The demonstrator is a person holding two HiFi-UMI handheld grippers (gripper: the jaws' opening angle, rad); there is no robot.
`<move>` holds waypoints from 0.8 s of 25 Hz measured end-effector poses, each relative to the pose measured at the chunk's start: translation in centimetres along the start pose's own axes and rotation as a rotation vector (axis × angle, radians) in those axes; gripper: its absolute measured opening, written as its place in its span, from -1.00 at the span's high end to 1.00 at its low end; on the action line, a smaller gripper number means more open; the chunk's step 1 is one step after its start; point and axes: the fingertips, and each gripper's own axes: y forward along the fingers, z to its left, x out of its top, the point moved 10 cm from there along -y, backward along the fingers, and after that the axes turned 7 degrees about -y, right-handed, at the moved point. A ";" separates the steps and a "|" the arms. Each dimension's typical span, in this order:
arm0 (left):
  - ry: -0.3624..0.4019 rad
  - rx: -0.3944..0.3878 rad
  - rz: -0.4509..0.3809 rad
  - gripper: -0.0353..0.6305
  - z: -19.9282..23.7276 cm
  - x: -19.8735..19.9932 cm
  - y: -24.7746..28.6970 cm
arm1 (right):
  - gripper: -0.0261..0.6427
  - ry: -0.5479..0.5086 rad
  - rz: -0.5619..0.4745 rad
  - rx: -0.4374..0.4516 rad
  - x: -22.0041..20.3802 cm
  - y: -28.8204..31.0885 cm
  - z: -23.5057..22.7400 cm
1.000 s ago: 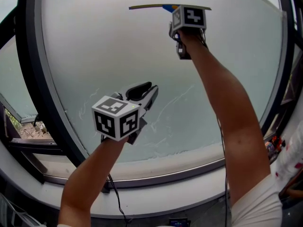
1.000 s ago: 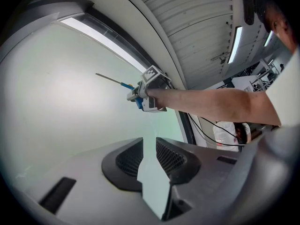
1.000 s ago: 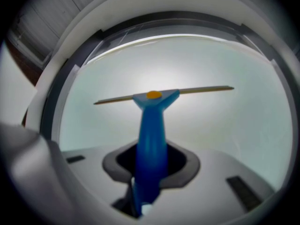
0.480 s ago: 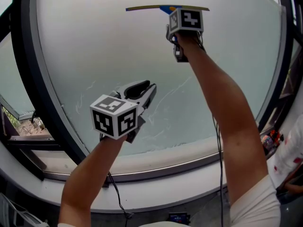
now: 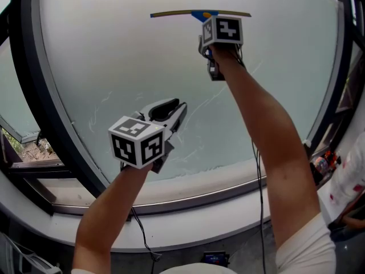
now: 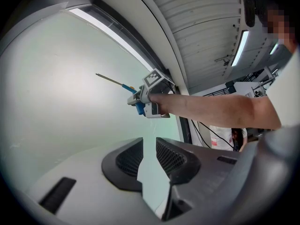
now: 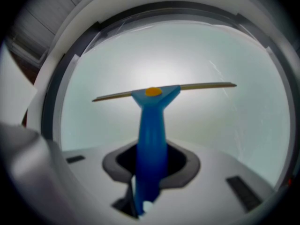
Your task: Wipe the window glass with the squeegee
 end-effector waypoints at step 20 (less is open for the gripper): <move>-0.062 0.015 0.059 0.57 0.2 -4.4 -0.7 | 0.58 0.016 0.089 0.014 -7.4 0.0 0.2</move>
